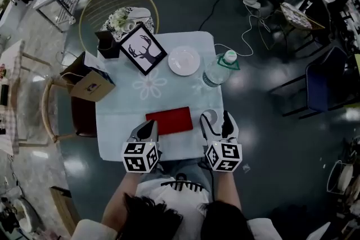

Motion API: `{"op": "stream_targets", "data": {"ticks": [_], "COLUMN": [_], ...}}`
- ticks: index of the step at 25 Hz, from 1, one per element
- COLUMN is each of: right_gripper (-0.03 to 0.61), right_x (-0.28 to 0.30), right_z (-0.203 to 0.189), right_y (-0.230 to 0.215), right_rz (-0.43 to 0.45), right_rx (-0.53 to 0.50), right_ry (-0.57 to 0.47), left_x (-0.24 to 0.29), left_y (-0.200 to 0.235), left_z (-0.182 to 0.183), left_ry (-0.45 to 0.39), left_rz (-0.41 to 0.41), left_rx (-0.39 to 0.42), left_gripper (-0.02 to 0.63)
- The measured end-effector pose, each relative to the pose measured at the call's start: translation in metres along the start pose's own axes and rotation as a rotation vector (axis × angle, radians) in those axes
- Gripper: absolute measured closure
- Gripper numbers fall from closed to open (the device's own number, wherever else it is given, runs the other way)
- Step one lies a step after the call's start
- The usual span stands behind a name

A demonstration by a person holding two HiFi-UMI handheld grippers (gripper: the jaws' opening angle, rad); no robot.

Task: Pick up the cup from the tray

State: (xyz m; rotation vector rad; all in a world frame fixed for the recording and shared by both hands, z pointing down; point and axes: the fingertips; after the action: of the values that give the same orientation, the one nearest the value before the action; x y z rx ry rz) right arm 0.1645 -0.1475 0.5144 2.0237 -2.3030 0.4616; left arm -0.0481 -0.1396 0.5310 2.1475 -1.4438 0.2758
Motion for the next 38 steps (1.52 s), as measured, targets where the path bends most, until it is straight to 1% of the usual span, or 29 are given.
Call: {"op": "stream_targets", "data": {"ticks": [2,5,9,12,13,16,18,19,21,23,26,28,31,38], "right_gripper": [0.202,0.213,0.213,0.231,0.256,0.407,0.505,0.552,0.552,0.552,0.554,0.554,0.554,0.554], "right_x": [-0.001,0.002,-0.003,-0.011,-0.012,-0.015,-0.019,-0.020,-0.022,-0.024,-0.027,-0.027,-0.026,-0.022], "right_z": [0.008,0.017,0.022,0.022,0.021,0.017,0.012,0.009,0.005,0.001,-0.002,-0.004,-0.005,-0.011], "right_y": [0.006,0.017,0.032,0.040,0.042,0.045,0.046,0.046,0.047,0.049,0.054,0.058,0.062,0.065], "right_rz": [0.011,0.042,0.063,0.079,0.081,0.066,0.049,0.042,0.032,0.037,0.056,0.064,0.074,0.089], "right_rx": [-0.010,-0.078,-0.076,-0.108,-0.133,-0.220,-0.241,-0.248,-0.269,-0.260,-0.167,-0.135,-0.157,-0.165], "right_ry": [-0.010,-0.020,-0.035,-0.021,-0.010,0.016,0.027,0.037,0.065,0.086,0.106,0.118,0.130,0.142], "left_x": [-0.004,-0.007,-0.015,-0.024,-0.026,-0.031,-0.035,-0.037,-0.040,-0.042,-0.045,-0.046,-0.046,-0.042], "left_y": [-0.001,0.001,0.003,0.001,0.001,0.001,0.002,0.002,0.003,0.003,0.003,0.001,-0.001,-0.001], "left_z": [0.003,0.010,0.017,0.018,0.019,0.018,0.014,0.012,0.010,0.010,0.010,0.010,0.010,0.009], "left_ry": [-0.020,-0.056,-0.094,-0.100,-0.103,-0.110,-0.102,-0.099,-0.098,-0.098,-0.102,-0.102,-0.101,-0.101], "left_rz": [-0.008,-0.010,-0.004,-0.010,-0.011,-0.002,0.004,0.005,0.007,0.010,0.016,0.012,0.005,0.002], "left_rx": [0.000,-0.011,-0.019,-0.013,-0.010,0.024,0.041,0.037,0.025,0.019,-0.007,-0.007,0.004,0.008], "left_gripper": [0.614,0.614,0.614,0.614,0.614,0.614,0.614,0.614,0.614,0.614,0.614,0.614,0.614,0.614]}}
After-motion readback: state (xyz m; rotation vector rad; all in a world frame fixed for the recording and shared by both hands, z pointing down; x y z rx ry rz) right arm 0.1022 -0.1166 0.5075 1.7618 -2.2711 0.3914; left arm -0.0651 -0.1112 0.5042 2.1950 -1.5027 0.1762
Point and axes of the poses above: the fingertips, and each gripper's own axes: x forward along the fingers, y to its left, z out of its top, and after that the axes turned 14 degrees about -y, right-handed
